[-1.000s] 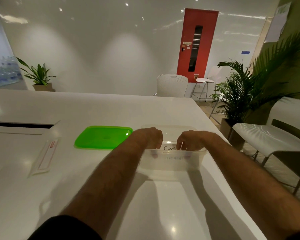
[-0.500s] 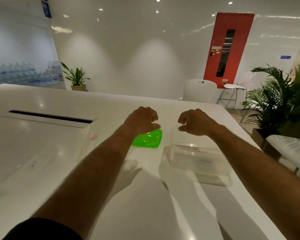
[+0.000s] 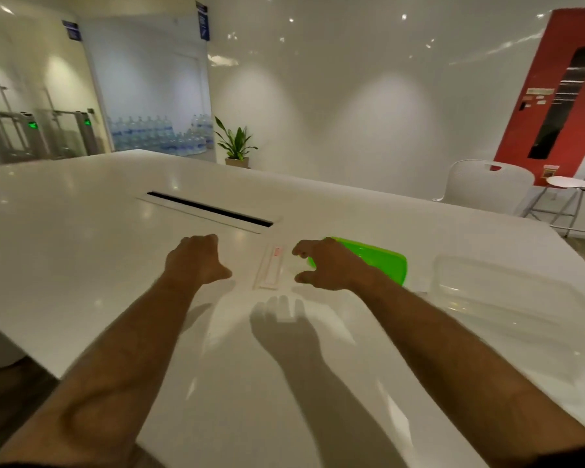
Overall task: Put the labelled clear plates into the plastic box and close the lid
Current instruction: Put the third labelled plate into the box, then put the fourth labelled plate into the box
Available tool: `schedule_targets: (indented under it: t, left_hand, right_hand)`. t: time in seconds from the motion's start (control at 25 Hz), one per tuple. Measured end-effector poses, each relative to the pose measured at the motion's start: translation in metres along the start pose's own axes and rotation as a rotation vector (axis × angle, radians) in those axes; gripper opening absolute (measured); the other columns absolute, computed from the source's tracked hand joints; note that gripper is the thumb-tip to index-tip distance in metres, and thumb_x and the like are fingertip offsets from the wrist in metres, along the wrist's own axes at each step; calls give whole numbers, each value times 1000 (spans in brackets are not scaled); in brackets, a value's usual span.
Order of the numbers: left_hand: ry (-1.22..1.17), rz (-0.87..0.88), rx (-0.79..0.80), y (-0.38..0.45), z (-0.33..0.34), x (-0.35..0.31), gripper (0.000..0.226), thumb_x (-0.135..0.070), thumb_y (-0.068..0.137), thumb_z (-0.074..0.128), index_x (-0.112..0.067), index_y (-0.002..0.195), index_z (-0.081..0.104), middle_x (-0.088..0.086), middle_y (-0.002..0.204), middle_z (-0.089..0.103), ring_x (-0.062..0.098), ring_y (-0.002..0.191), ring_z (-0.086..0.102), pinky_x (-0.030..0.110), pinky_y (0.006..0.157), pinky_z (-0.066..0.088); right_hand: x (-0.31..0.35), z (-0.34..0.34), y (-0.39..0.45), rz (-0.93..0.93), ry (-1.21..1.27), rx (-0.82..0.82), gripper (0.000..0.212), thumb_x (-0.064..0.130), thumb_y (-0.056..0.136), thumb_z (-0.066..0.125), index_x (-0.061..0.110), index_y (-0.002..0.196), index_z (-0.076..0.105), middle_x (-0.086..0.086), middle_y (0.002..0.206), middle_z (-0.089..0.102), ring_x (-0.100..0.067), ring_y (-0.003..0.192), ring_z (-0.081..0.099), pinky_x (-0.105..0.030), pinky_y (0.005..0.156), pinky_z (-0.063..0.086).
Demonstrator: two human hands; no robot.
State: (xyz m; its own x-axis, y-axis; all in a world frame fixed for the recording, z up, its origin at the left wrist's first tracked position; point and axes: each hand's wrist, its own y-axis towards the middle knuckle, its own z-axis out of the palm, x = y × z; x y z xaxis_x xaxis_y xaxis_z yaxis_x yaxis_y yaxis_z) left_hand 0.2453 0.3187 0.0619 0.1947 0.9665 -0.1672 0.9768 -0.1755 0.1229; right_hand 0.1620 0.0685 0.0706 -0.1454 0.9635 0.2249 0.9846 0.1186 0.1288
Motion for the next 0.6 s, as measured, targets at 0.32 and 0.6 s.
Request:
schedule_targets:
  t: [0.32,0.6]
  left_hand:
    - [-78,-175,91,-23,20,77,69,-53,66,84,-11,114,59,6,103,64,27,97,62,36,79,52]
    - [-174,-172,110,-23,37,108,59,-43,62,88,-13,109,66,4,102,70,25,91,64,33,75,52]
  right_hand:
    - [92,51,58,-181,19,122,65,40,83,73,22,139,47,-7,133,63,-24,110,64,-37,97,49]
    - [123,78,87,-208,18,151,69,36,80,77,22,141,46,-5,139,59,-25,122,58,-41,103,47]
